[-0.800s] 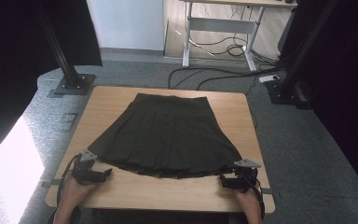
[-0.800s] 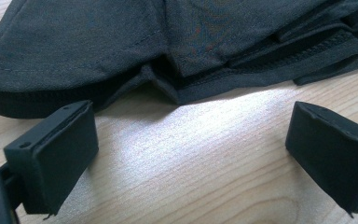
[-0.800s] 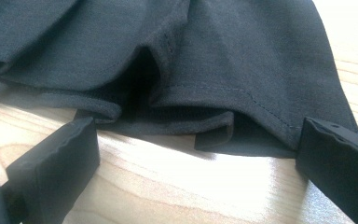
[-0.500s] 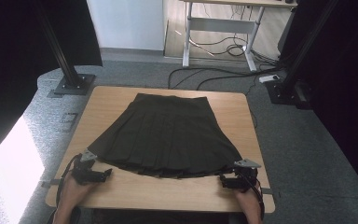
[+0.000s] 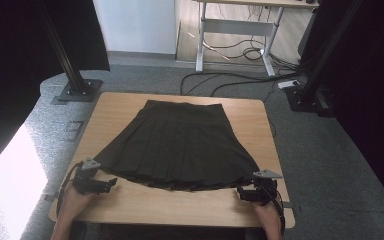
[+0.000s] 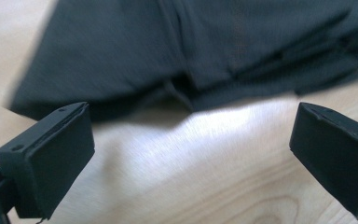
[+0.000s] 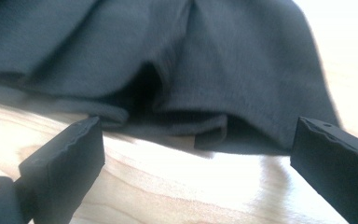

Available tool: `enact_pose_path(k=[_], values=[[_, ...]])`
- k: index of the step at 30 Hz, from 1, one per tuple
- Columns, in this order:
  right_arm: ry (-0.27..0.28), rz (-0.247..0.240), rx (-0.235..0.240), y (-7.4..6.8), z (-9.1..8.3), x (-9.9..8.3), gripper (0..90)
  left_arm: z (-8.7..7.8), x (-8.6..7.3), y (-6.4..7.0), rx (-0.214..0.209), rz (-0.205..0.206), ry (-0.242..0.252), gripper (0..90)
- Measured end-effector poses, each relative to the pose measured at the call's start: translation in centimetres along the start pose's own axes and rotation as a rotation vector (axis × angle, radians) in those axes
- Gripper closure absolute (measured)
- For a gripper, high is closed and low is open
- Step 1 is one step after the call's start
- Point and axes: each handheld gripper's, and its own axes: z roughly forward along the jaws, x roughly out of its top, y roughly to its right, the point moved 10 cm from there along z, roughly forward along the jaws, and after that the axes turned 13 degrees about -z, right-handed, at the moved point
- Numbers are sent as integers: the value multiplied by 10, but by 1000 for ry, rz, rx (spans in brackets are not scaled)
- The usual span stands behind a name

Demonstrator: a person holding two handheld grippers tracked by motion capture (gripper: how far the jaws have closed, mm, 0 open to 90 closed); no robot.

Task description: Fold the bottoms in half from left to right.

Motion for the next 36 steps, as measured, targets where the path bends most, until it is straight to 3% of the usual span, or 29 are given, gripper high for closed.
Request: enact_pose_path(k=[4, 8, 12, 18, 21, 25, 29, 30, 36], values=[[31, -10, -10, -1, -10, 16, 35, -8, 19, -7, -14, -18, 27, 0], [47, -27, 24, -10, -13, 33, 40, -3, 42, -13, -6, -20, 40, 0], [45, -52, 71, -26, -7, 52, 40, 10, 65, -13, 1, -14, 33, 0], [28, -58, 95, -35, 7, 63, 45, 40, 86, -12, 29, 15, 7, 0], [22, -44, 98, -37, 18, 67, 51, 59, 87, -20, 69, 24, -21, 0], [-7, -25, 78, -36, 36, 65, 51, 78, 75, -28, 123, 46, -80, 8], [-71, -40, 61, -35, 53, 53, 64, 81, 68, -26, 58, -24, -48, 30], [-59, -41, 55, -34, 54, 53, 69, 80, 66, -25, 51, -33, -45, 35], [-62, -57, 58, -24, 54, 52, 101, 69, 50, -10, 34, -20, -60, 44]])
